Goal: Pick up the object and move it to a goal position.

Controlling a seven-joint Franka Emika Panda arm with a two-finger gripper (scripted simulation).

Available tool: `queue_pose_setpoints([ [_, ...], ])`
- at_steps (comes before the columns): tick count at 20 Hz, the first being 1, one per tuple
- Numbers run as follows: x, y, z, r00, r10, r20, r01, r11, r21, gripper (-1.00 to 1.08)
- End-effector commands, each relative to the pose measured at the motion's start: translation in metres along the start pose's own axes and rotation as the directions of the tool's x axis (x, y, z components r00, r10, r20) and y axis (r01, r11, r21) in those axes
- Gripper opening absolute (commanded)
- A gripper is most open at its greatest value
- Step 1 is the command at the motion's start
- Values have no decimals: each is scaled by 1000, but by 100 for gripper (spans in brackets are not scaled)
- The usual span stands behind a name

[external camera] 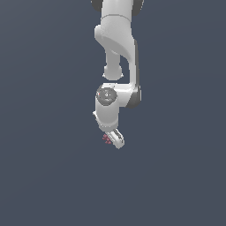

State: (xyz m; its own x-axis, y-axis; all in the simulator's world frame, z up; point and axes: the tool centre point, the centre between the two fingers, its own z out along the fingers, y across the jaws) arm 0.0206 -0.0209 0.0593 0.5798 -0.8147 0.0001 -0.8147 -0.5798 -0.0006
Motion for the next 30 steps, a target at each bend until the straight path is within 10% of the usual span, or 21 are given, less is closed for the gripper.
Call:
queue_pose_setpoints([
  [1, 0, 1, 13, 1000, 2, 0, -2, 1000, -1, 100],
  [7, 0, 0, 23, 1000, 2, 0, -2, 1000, -1, 100],
  [8, 0, 0, 23, 1000, 2, 0, -2, 1000, -1, -100],
  [30, -48, -20, -7, 1000, 1, 0, -1, 1000, 0, -100],
])
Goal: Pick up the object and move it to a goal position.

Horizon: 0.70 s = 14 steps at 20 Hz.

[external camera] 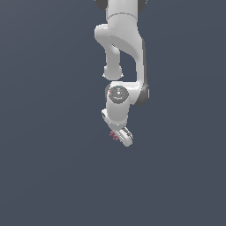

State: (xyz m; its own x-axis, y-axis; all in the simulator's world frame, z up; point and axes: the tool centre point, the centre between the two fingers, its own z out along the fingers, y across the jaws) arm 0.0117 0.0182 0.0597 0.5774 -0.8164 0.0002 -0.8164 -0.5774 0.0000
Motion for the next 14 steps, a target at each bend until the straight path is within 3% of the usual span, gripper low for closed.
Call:
queue_pose_setpoints([
  [1, -19, -8, -12, 1000, -1, 0, 1, 1000, 1, -100],
  [14, -142, -60, -89, 1000, -1, -1, 1, 1000, 0, -100],
])
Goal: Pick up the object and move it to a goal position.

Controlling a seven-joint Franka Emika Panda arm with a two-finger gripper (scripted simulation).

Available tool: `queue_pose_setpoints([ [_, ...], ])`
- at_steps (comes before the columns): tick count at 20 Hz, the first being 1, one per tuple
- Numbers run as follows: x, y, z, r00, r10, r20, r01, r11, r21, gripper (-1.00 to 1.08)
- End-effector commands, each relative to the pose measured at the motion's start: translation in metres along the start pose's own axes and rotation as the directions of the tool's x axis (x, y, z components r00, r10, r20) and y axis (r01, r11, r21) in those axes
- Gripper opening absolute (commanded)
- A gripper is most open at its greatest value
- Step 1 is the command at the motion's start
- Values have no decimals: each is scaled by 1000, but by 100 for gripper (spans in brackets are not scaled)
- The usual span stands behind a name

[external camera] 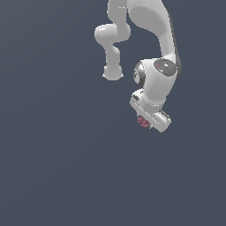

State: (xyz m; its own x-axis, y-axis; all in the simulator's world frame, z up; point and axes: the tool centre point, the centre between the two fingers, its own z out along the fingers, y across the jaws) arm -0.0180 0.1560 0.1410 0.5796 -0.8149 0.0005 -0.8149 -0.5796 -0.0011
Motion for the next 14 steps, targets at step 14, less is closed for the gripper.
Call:
queue_pose_setpoints([
  [14, -56, -28, -36, 1000, 2, 0, -2, 1000, -1, -100],
])
